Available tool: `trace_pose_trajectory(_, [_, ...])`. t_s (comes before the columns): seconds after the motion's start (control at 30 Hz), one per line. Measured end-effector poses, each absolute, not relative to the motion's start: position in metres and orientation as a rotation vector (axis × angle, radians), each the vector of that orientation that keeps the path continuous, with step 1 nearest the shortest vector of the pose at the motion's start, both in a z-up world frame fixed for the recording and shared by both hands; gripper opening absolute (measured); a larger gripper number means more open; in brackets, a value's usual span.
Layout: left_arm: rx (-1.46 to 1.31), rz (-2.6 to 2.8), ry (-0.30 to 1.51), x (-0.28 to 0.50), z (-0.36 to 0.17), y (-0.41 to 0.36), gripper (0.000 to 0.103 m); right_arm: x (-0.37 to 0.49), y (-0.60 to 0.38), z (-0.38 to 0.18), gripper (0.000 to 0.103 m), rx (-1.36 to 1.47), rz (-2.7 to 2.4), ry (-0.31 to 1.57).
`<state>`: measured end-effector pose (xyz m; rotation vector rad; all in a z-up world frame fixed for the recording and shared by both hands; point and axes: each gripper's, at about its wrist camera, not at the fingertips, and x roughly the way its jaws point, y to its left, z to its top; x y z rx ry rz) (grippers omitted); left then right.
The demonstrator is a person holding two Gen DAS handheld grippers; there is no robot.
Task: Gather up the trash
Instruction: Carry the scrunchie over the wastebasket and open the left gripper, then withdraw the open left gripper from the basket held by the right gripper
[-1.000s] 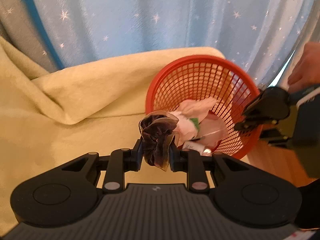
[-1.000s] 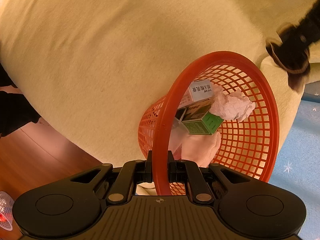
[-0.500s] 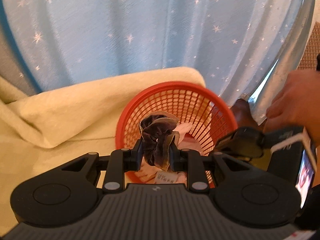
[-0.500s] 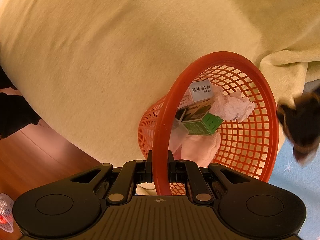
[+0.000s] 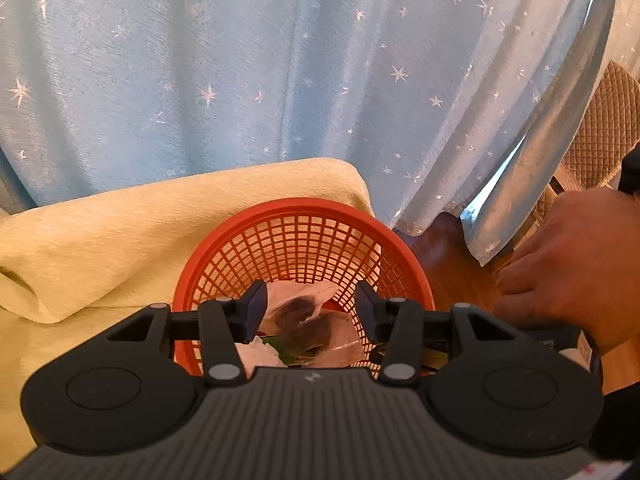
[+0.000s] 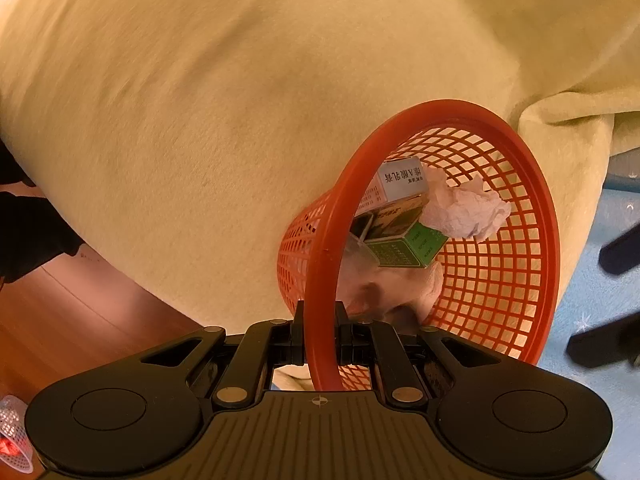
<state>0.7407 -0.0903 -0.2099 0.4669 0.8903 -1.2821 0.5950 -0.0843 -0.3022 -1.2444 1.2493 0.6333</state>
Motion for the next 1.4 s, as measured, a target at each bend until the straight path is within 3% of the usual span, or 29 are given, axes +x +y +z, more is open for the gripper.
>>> trace_pose_trajectory(0.57, [0.373,-0.951,0.947,0.761,-0.206,-0.003,0.045,0.597,-0.088,-0.301,0.007,-1.164,0.613,1.257])
trace_pose_trajectory(1.4, [0.207,-0.720,1.084,0.710,-0.220,0.098,0.055,0.601,-0.104,-0.307,0.007,-0.937,0.521,1.237])
